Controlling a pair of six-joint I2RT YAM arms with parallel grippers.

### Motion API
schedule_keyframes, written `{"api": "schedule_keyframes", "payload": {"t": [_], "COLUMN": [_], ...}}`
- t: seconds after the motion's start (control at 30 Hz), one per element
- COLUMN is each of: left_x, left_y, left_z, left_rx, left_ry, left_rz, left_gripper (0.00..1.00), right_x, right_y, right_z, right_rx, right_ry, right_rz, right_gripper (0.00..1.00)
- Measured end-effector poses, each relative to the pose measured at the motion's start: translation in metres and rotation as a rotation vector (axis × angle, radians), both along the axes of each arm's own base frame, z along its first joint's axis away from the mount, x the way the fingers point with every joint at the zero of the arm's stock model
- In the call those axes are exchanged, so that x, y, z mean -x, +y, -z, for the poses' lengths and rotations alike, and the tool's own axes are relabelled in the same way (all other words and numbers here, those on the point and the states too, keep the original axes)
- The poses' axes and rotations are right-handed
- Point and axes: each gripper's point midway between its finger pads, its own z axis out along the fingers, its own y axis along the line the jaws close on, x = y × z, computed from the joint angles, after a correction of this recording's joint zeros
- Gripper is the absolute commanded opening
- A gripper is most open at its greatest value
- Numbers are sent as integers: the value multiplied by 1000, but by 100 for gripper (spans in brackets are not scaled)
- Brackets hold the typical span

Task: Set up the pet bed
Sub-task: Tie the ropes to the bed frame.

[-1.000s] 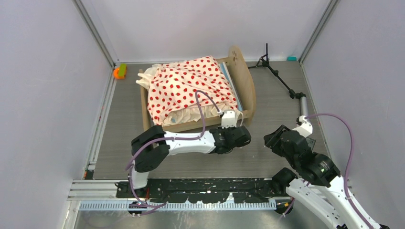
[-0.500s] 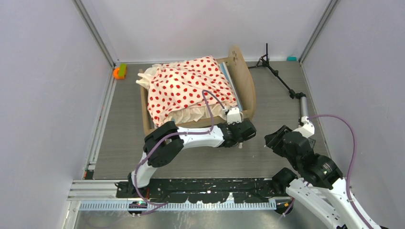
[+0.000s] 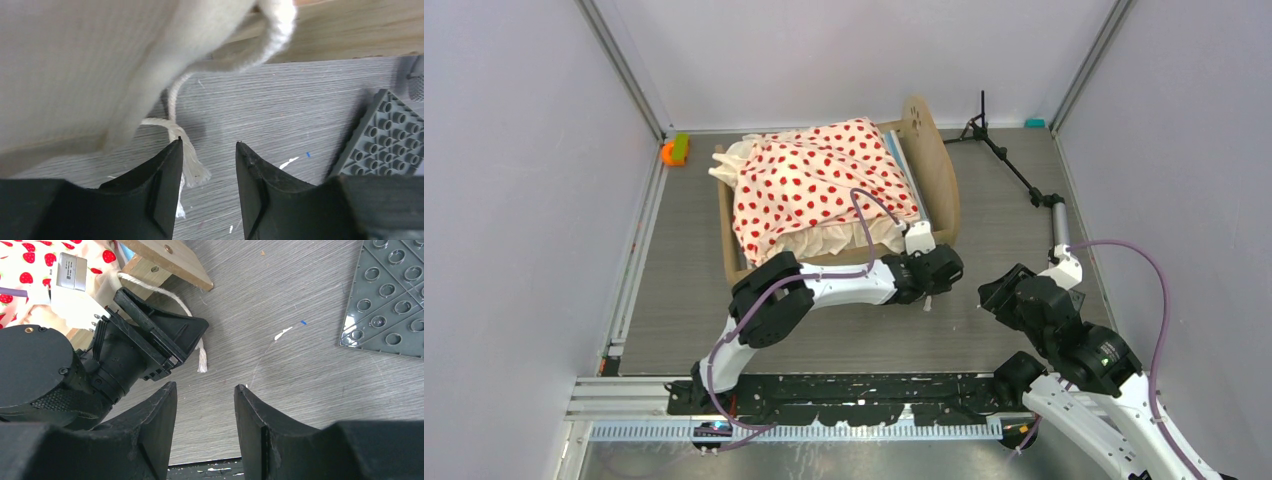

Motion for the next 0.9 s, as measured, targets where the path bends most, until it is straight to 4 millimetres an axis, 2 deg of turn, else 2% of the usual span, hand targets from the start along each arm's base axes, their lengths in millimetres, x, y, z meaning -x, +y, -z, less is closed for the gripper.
{"api": "schedule_keyframes", "payload": {"t": [0.37, 0.47, 0.53, 0.6, 0.67, 0.73, 0.8, 0.9], "left_x": [-5, -5, -5, -1, 6, 13, 18, 23], "left_y": [-38, -42, -41, -33, -11, 13, 36, 60], "left_z": [-19, -18, -14, -6, 6, 9, 0, -32], "left_rx": [178, 192, 188, 167, 108, 61, 37, 54], "left_ry": [-31, -49, -67, -77, -79, -87, -110, -167], "left_rz": [120, 167, 194, 212, 230, 237, 236, 227], "left_gripper": [46, 46, 46, 45, 45, 45, 44, 44], "right_x": [0, 1, 1, 1, 1, 1, -2, -8], "right_y": [0, 0, 0, 1, 1, 3, 8, 18], "right_z": [0, -1, -1, -1, -1, 0, 2, 9], "right_rx": [-4, -5, -5, -5, -7, -11, -17, -22], "right_ry": [-2, -3, -3, -2, -1, 4, 12, 37], "right_rz": [-3, -3, -4, -6, -8, -12, -22, -41], "right_gripper": [50, 43, 34, 25, 17, 12, 5, 0]}}
